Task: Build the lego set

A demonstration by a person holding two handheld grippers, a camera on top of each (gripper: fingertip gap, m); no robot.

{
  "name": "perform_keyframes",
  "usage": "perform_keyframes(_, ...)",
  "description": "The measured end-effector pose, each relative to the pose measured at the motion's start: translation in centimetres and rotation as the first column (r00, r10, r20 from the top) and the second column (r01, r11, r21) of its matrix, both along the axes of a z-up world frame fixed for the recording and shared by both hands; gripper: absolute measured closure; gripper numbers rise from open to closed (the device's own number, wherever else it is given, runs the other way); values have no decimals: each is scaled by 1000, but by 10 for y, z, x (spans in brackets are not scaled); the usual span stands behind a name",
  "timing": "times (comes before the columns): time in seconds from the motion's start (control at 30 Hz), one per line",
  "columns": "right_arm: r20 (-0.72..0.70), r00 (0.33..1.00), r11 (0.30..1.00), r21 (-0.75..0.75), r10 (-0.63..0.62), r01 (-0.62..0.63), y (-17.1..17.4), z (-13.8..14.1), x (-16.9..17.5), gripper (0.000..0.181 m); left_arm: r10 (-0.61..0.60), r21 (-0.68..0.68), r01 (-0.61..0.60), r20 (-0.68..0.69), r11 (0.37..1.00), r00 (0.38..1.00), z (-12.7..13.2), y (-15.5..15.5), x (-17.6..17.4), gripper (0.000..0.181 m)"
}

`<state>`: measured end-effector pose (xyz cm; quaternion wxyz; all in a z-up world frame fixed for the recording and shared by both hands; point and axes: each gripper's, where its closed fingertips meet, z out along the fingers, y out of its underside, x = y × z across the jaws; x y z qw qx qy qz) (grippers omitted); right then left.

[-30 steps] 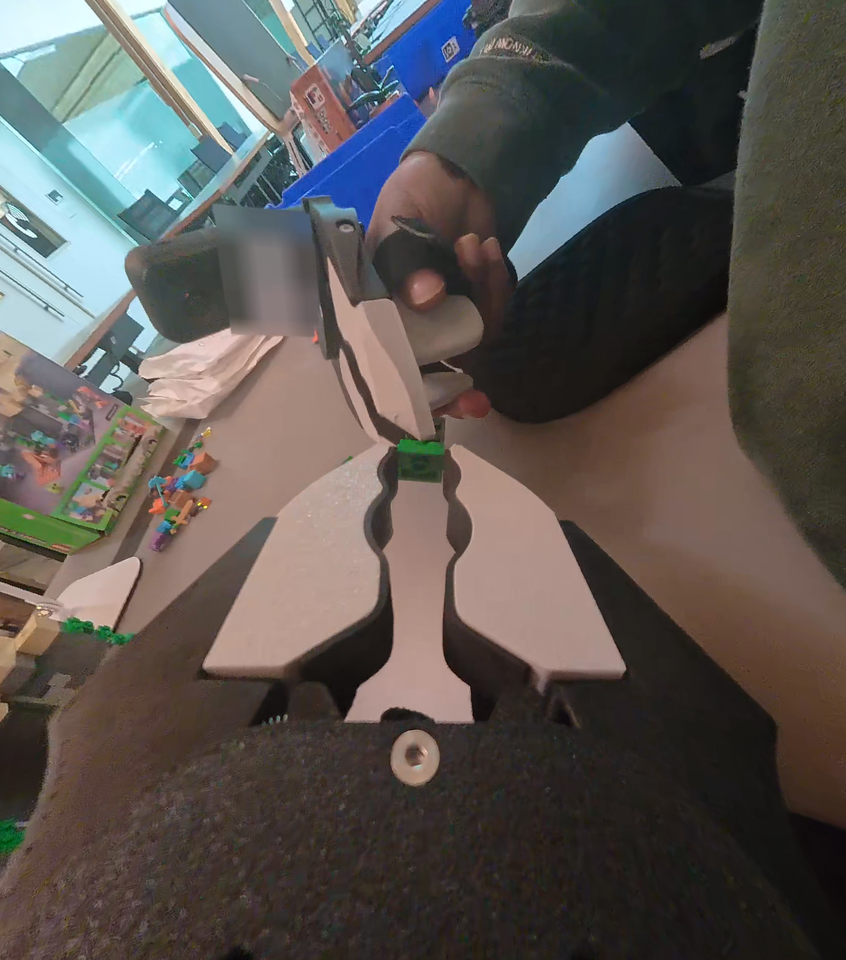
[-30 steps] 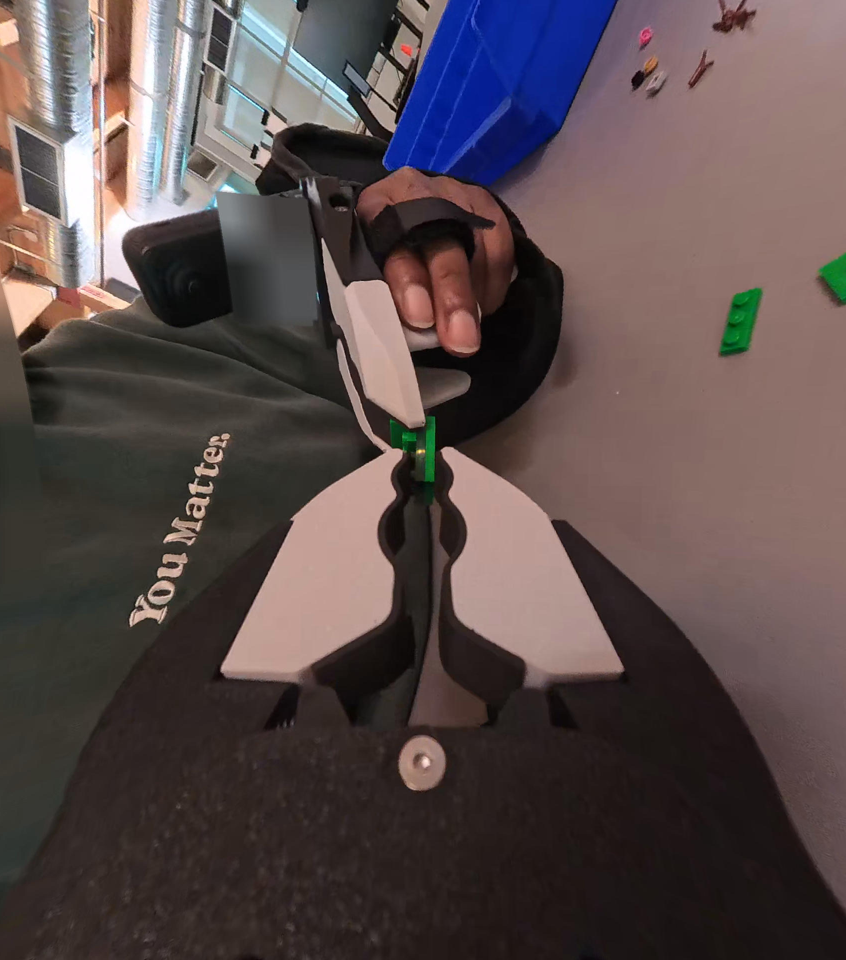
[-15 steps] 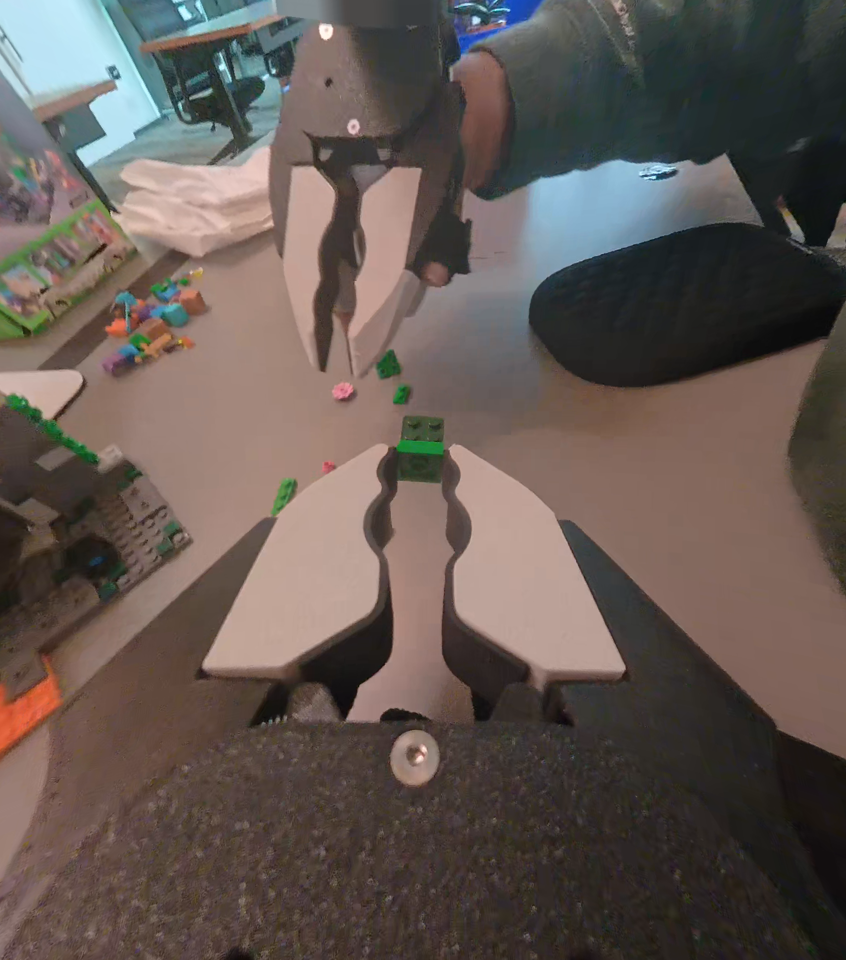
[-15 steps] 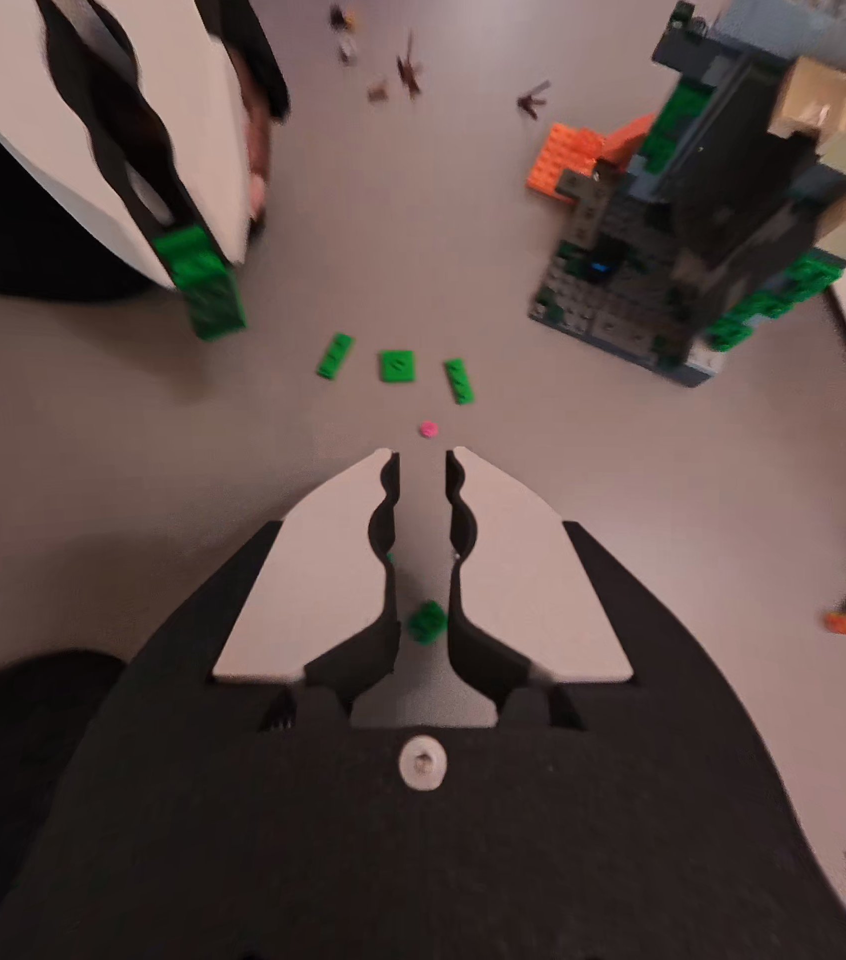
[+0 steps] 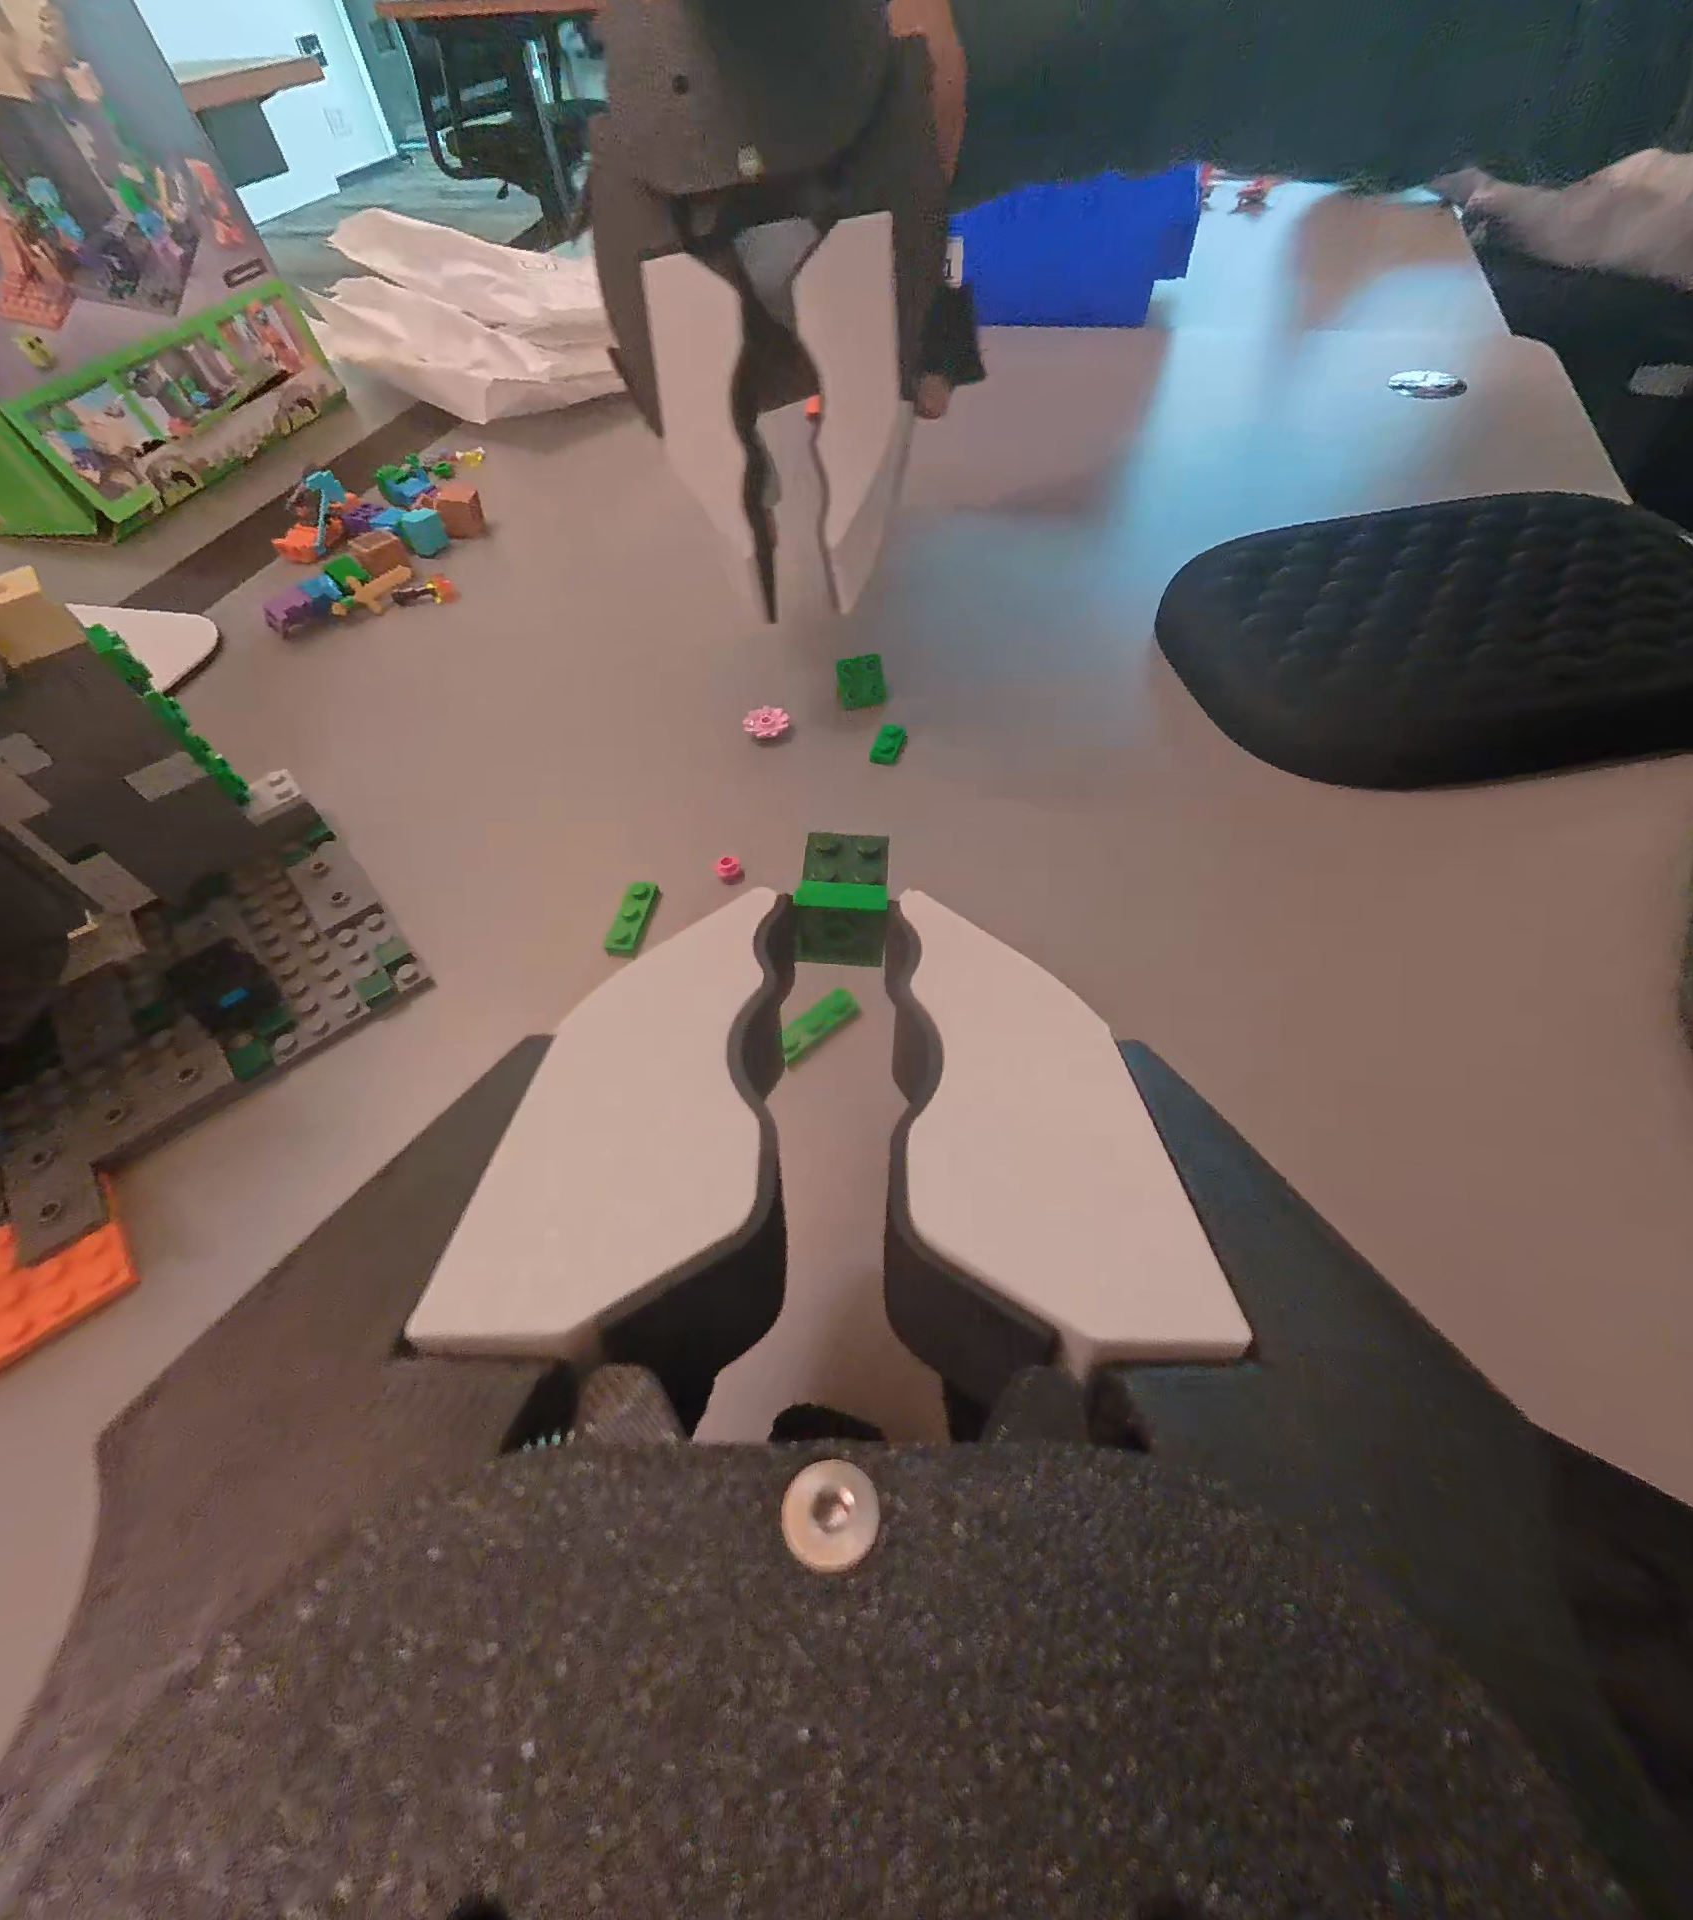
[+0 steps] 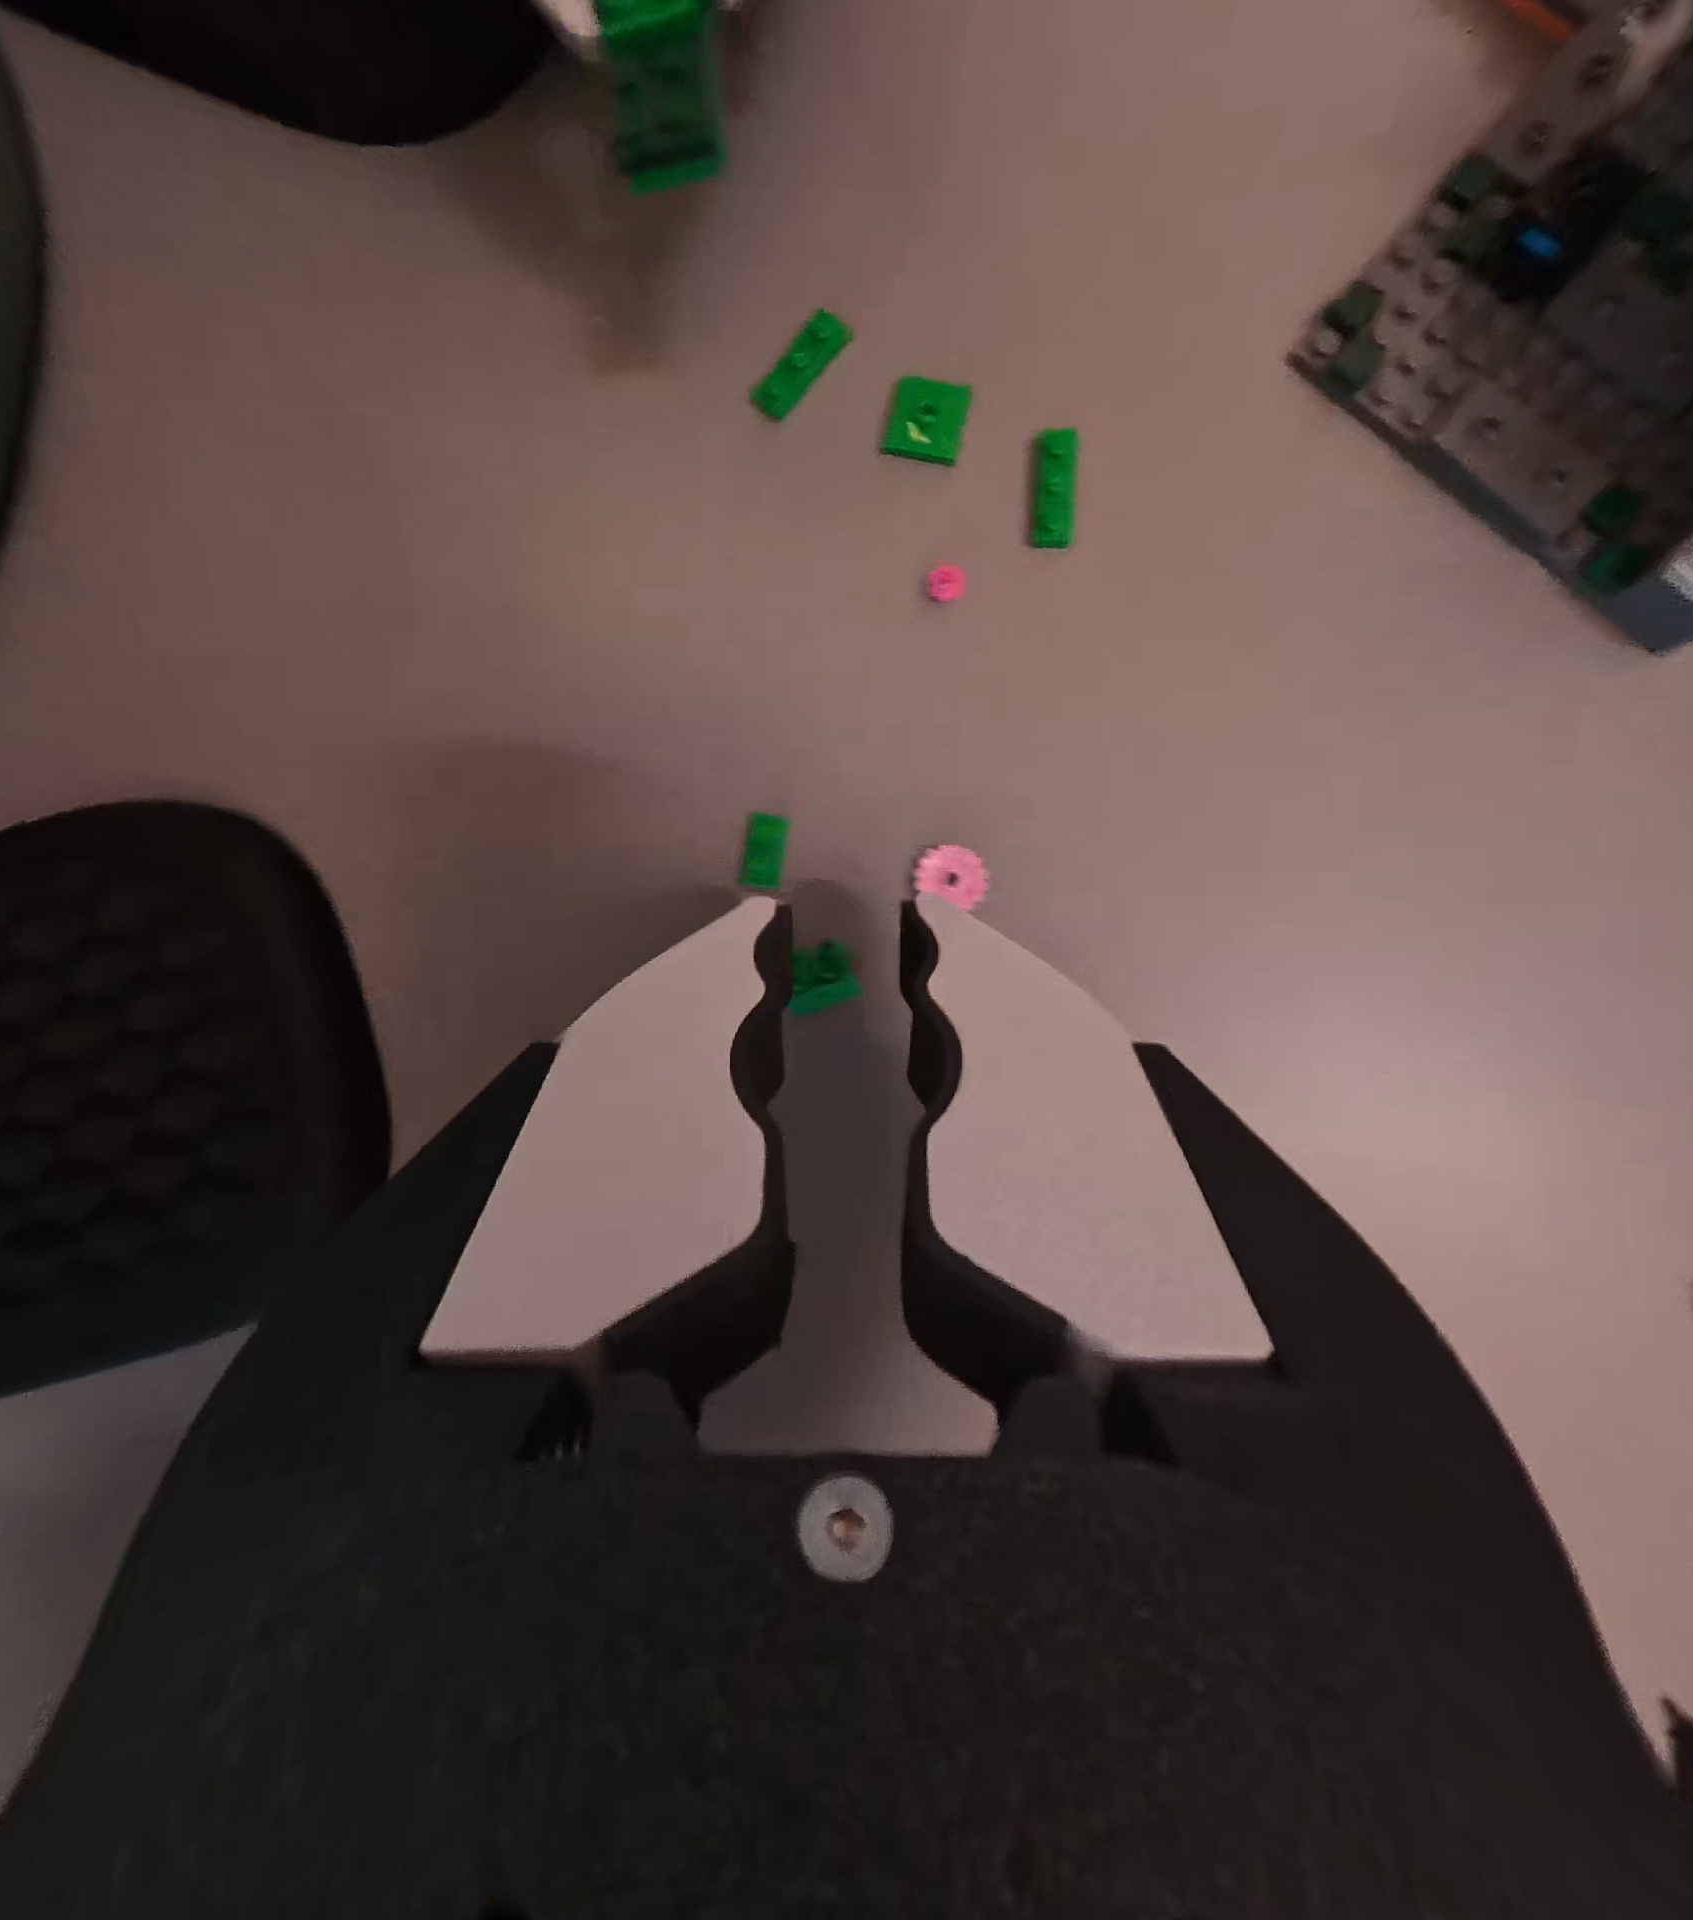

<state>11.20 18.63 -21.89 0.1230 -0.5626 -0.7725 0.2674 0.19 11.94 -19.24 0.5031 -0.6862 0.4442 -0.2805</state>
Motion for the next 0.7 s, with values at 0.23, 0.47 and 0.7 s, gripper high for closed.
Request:
perform_keyframes(0.23,65,994,991,101,83,-89,-29,-21,-6,163,-19,-5,19,8,1000,1000,0,-2,2,165)
perform_keyframes(0.47,152,986,987,130,71,-91,-25,-35,-8,171,-21,4,21,2,1000,1000,0,-3,2,165)
perform_keyframes(0.7,188,980,982,163,68,-100,-24,-35,-8,174,-42,22,42,-1,999,999,2,-7,6,165)
